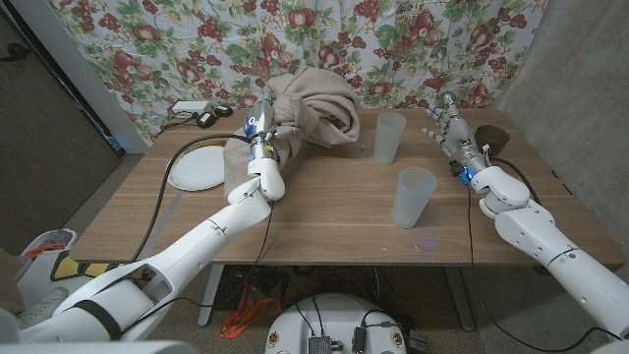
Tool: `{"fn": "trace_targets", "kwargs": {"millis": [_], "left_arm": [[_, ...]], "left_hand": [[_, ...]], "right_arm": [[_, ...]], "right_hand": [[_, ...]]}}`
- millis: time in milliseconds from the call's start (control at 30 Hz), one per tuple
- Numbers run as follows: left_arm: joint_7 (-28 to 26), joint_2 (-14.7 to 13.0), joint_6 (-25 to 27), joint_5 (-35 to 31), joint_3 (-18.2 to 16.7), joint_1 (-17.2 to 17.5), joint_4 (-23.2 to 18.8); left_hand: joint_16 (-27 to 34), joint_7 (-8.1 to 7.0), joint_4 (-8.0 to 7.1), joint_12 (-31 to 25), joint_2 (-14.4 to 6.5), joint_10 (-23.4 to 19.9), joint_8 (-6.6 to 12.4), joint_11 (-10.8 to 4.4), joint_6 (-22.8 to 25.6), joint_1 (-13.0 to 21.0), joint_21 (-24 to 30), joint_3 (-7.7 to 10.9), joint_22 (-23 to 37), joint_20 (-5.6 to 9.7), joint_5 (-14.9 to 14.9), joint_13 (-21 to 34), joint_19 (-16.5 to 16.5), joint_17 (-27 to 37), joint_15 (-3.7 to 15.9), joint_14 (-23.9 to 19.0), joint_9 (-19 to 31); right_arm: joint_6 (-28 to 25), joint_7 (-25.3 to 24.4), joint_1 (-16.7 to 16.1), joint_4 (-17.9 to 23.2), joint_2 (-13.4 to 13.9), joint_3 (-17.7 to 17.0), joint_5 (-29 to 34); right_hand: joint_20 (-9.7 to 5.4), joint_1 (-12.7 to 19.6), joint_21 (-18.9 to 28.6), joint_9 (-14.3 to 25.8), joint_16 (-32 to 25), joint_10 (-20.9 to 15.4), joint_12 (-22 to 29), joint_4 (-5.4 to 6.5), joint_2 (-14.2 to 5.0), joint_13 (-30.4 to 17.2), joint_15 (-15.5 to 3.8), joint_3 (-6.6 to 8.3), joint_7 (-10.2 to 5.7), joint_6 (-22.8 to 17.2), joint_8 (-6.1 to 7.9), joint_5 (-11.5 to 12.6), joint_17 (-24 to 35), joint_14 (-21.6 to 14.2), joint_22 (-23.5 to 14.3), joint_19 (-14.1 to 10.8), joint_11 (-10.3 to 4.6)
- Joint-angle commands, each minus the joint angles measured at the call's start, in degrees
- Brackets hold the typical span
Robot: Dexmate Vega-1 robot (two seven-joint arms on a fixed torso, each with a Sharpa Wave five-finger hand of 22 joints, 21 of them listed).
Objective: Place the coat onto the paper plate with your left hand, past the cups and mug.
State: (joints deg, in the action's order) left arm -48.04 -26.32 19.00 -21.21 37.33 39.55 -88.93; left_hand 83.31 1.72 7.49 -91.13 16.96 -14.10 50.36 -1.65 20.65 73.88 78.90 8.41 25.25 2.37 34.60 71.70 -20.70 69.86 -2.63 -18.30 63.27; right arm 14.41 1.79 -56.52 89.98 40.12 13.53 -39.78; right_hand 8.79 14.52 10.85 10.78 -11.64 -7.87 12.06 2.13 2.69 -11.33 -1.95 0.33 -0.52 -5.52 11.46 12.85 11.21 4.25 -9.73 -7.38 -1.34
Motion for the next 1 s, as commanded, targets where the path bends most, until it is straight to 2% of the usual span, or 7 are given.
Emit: {"fn": "trace_targets", "kwargs": {"millis": [33, 233, 533, 1000], "left_arm": [[-0.2, -1.8, 3.7, -2.2, -1.8, 2.4, -5.7], [-0.2, -2.1, 5.8, -2.8, -3.0, 3.8, -8.5], [-1.1, -2.1, 7.7, -4.0, -4.0, 4.5, -9.9], [-0.9, -4.3, 11.6, -5.6, -6.3, 6.6, -13.8]], "left_hand": [[0.6, -4.72, 2.14, -0.1, -20.2, -4.5, 28.50, -4.89, 4.9, 20.9, 0.4, 14.74, -0.3, 0.85, 0.4, 0.1, 0.4, 0.3, 5.96, -4.4, 0.1], [0.8, -4.63, 2.17, -0.1, -20.3, -4.5, 28.38, -5.01, 5.1, 20.9, 0.8, 14.89, -0.8, 0.69, 0.4, 0.1, 0.7, 0.2, 6.18, -4.0, -0.6], [0.9, -4.69, 2.20, -0.1, -20.3, -4.4, 28.60, -4.97, 5.2, 20.8, 1.2, 15.01, -1.3, 0.60, 0.3, 0.1, 0.9, 0.2, 6.21, -3.9, -0.7], [1.0, -4.65, 2.29, -0.1, -20.0, -4.7, 29.03, -5.06, 5.2, 20.9, 2.0, 15.40, -2.4, 0.45, 0.3, 0.1, 1.2, 0.0, 6.17, -4.0, -0.9]], "right_arm": [[0.7, 0.6, 0.5, -1.0, -0.3, 0.1, 0.0], [1.2, 0.9, 0.5, -1.6, -0.6, 0.1, -0.2], [1.5, 2.0, 1.5, -2.5, -0.8, 0.5, -0.2], [2.3, 2.5, 2.4, -3.9, -1.7, 1.3, 0.1]], "right_hand": [[-0.30, 0.0, 0.0, 0.2, -0.2, -0.5, -0.1, -0.05, -0.35, -0.1, -1.14, -0.26, -0.22, 0.1, 0.00, -0.2, -0.1, -0.2, -0.1, 0.0, -0.14], [-0.37, 0.0, 0.1, 0.2, -0.1, -0.5, -0.1, -0.05, -0.38, -0.2, -1.25, -0.29, -0.17, 0.1, 0.00, -0.2, -0.1, -0.1, -0.1, -0.1, -0.11], [-0.32, 0.0, 0.1, 0.2, -0.1, -0.4, -0.2, -0.08, -0.41, -0.2, -1.12, -0.31, -0.13, 0.1, -0.03, -0.2, -0.1, -0.1, -0.1, -0.3, -0.10], [-0.31, 0.0, 0.1, 0.2, -0.1, -0.4, -0.2, -0.10, -0.42, -0.2, -1.14, -0.38, -0.14, 0.1, -0.01, -0.2, -0.1, -0.1, -0.1, -0.4, -0.12]]}}
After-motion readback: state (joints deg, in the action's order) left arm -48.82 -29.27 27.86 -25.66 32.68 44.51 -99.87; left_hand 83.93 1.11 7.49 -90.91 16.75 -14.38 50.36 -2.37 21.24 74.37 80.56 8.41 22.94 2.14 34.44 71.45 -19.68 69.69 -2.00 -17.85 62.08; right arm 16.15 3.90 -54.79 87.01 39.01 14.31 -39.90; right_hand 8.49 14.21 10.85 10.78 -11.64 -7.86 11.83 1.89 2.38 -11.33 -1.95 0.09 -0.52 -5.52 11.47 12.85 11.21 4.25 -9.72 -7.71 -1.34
